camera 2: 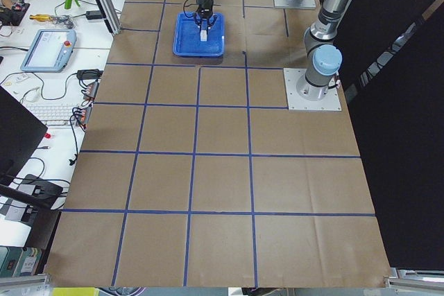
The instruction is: Assemble white blocks and place on blue tray
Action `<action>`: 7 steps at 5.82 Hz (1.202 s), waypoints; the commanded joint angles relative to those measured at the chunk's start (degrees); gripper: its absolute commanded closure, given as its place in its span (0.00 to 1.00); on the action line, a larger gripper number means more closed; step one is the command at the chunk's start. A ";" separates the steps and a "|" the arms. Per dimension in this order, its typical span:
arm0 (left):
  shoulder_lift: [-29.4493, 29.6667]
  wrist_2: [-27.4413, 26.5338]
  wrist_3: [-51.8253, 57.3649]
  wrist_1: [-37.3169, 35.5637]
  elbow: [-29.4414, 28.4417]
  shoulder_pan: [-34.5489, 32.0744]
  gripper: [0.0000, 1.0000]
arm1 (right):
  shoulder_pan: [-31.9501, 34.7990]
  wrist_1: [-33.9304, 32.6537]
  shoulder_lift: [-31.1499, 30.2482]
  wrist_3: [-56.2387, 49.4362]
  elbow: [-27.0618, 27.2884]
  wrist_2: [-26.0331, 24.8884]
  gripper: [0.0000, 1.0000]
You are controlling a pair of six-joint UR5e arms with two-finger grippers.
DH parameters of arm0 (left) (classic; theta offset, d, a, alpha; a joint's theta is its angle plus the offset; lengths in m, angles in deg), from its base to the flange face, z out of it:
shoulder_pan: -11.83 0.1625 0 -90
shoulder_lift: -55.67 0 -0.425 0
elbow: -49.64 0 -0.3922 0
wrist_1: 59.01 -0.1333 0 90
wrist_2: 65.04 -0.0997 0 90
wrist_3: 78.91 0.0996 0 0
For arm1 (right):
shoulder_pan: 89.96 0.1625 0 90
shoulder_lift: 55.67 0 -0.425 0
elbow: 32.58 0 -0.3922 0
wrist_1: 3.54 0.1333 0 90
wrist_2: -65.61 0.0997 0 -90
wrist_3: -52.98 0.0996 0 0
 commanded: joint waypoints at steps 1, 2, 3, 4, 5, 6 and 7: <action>-0.06 -0.15 -0.01 0.00 0.01 -0.02 0.01 | 0.00 0.14 0.09 0.09 0.00 -0.03 0.65; 0.03 -0.15 -0.01 0.00 0.01 -0.02 0.01 | 0.00 0.14 0.09 0.09 0.00 0.06 0.63; 0.03 -0.15 -0.01 0.00 0.01 -0.02 0.01 | 0.00 0.14 0.00 0.09 0.00 0.06 0.62; 0.03 -0.15 -0.01 -0.09 -0.08 -0.02 0.01 | 0.00 0.14 0.00 0.09 0.00 0.06 0.60; 0.03 -0.24 -0.01 -0.09 -0.08 -0.02 0.01 | 0.00 0.06 0.00 0.09 0.00 0.06 0.54; -0.06 -0.24 -0.09 -0.09 0.01 -0.02 0.01 | 0.00 0.06 0.00 0.09 0.00 0.15 0.49; -0.06 -0.24 -0.09 -0.17 0.01 -0.02 0.01 | 0.00 0.06 0.00 0.09 0.00 0.15 0.49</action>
